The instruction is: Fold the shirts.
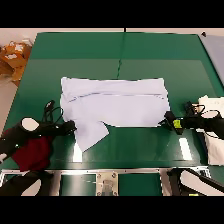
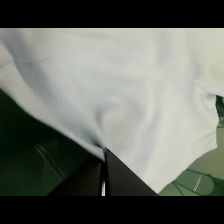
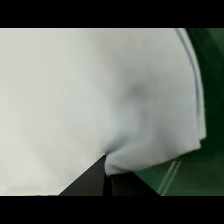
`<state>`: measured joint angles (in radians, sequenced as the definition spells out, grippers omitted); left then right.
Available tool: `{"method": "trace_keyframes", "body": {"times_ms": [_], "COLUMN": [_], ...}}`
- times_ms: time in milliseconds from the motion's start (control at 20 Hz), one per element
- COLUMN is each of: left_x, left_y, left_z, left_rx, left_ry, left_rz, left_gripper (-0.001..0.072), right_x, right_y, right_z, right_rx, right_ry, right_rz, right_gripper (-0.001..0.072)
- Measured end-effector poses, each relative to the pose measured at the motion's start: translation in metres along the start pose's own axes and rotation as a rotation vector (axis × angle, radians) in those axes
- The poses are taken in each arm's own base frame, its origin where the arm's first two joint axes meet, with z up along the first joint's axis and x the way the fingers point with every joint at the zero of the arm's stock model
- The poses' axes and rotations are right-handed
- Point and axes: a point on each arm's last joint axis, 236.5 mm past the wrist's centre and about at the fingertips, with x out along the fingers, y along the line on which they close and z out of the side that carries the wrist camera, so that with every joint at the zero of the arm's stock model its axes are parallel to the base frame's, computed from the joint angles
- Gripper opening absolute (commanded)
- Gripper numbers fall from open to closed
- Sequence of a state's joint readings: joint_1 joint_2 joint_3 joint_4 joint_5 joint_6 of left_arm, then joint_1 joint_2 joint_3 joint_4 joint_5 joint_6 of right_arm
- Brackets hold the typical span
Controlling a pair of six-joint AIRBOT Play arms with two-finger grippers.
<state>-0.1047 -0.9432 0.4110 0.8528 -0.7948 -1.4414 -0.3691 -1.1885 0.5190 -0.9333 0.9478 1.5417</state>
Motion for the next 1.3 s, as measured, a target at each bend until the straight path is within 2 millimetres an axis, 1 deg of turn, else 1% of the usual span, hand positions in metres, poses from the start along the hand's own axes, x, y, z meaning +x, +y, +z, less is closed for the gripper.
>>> {"method": "trace_keyframes", "body": {"times_ms": [100, 200, 250, 300, 400, 450, 550, 650, 750, 850, 1000, 1150, 1300], "left_x": [-0.014, -0.031, -0.039, -0.048, -0.065, -0.072, -0.084, -0.095, -0.098, -0.095, -0.084, -0.068, -0.044], "left_y": [-0.006, -0.007, -0.007, -0.006, -0.007, -0.009, -0.016, -0.025, -0.031, -0.036, -0.044, -0.052, -0.056], "left_z": [-0.004, -0.011, -0.015, -0.019, -0.025, -0.025, -0.018, -0.005, 0.012, 0.033, 0.073, 0.119, 0.163], "left_rx": [0.083, 0.148, 0.171, 0.188, 0.214, 0.224, 0.244, 0.262, 0.269, 0.268, 0.274, 0.286, 0.288], "left_ry": [0.041, 0.080, 0.093, 0.100, 0.105, 0.095, 0.065, 0.020, -0.015, -0.026, -0.047, -0.069, -0.068], "left_rz": [0.015, 0.046, 0.063, 0.080, 0.105, 0.110, 0.115, 0.113, 0.115, 0.122, 0.128, 0.132, 0.140], "left_gripper": [0.0017, 0.0017, 0.0017, 0.0017, 0.0017, 0.0017, 0.0016, 0.0017, 0.0017, 0.0017, 0.0017, 0.0017, 0.0019], "right_x": [-0.010, -0.023, -0.029, -0.034, -0.043, -0.048, -0.057, -0.067, -0.075, -0.081, -0.085, -0.077, -0.055], "right_y": [-0.005, -0.010, -0.010, -0.014, -0.021, -0.025, -0.021, -0.012, 0.007, 0.027, 0.061, 0.090, 0.115], "right_z": [-0.001, -0.003, -0.007, -0.013, -0.020, -0.023, -0.021, -0.014, -0.001, 0.016, 0.048, 0.080, 0.113], "right_rx": [-0.041, -0.065, -0.073, -0.080, -0.083, -0.089, -0.095, -0.109, -0.144, -0.185, -0.234, -0.262, -0.277], "right_ry": [0.018, 0.029, 0.040, 0.064, 0.081, 0.089, 0.075, 0.047, 0.004, -0.039, -0.092, -0.114, -0.117], "right_rz": [-0.029, -0.052, -0.055, -0.073, -0.107, -0.127, -0.131, -0.118, -0.096, -0.076, -0.043, -0.017, 0.004], "right_gripper": [0.0011, 0.0011, 0.0012, 0.0011, 0.0011, 0.0011, 0.0012, 0.0012, 0.0011, 0.0011, 0.0012, 0.0012, 0.0013]}}
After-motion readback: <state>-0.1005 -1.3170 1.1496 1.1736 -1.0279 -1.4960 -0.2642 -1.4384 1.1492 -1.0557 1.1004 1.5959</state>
